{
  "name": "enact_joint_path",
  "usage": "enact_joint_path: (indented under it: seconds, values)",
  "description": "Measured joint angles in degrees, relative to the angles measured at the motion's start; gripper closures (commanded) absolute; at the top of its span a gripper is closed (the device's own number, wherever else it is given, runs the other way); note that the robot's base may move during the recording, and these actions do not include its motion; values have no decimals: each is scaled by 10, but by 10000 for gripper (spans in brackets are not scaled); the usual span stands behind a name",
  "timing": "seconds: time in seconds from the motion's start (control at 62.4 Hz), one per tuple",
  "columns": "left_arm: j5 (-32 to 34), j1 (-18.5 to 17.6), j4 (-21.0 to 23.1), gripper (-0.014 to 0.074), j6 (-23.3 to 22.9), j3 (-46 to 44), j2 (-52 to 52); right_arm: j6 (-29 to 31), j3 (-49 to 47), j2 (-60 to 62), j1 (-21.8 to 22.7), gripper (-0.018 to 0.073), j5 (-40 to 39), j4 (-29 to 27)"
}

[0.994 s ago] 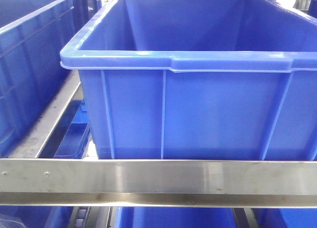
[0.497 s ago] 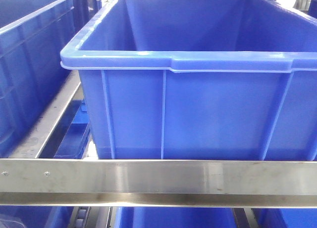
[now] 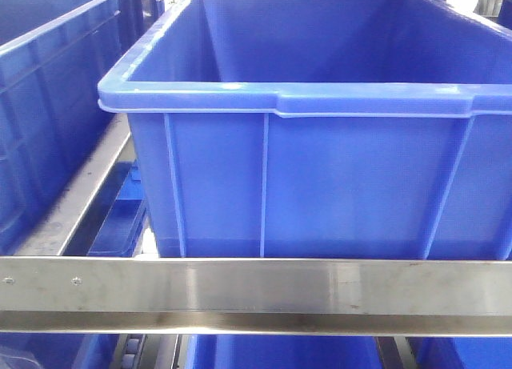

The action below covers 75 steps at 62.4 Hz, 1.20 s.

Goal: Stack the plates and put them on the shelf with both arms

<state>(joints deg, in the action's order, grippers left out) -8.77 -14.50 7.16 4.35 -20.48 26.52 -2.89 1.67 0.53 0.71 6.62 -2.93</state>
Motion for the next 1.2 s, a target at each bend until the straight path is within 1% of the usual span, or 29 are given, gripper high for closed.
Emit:
enact_joint_path:
  seconds: [0.24,0.369,0.433,0.513,0.609,0.721,0.802,0.866,1.058,1.202]
  values:
    - [0,0,0,512,0,0,0,0,0,0,0,503,0,0]
    - [-1,6,-27,512,0,1,-18,0,0,0,0,503,0,0]
    - [0,22,-32,512,0,8,-38,0,0,0,0,503,0,0]
    - [1,57,-34,512,0,33,-74,0,0,0,0,503,0,0]
    - [5,98,-36,512,0,83,-123,0,0,0,0,503,0,0]
    - [16,126,-36,512,0,141,-186,0,0,0,0,503,0,0]
    - [25,131,-36,512,0,190,-231,0,0,0,0,503,0,0]
    - [27,133,-36,512,0,211,-259,0,0,0,0,503,0,0]
    - [34,131,-36,512,0,211,-268,0,0,0,0,503,0,0]
    - [34,116,-37,512,0,211,-268,0,0,0,0,503,0,0]
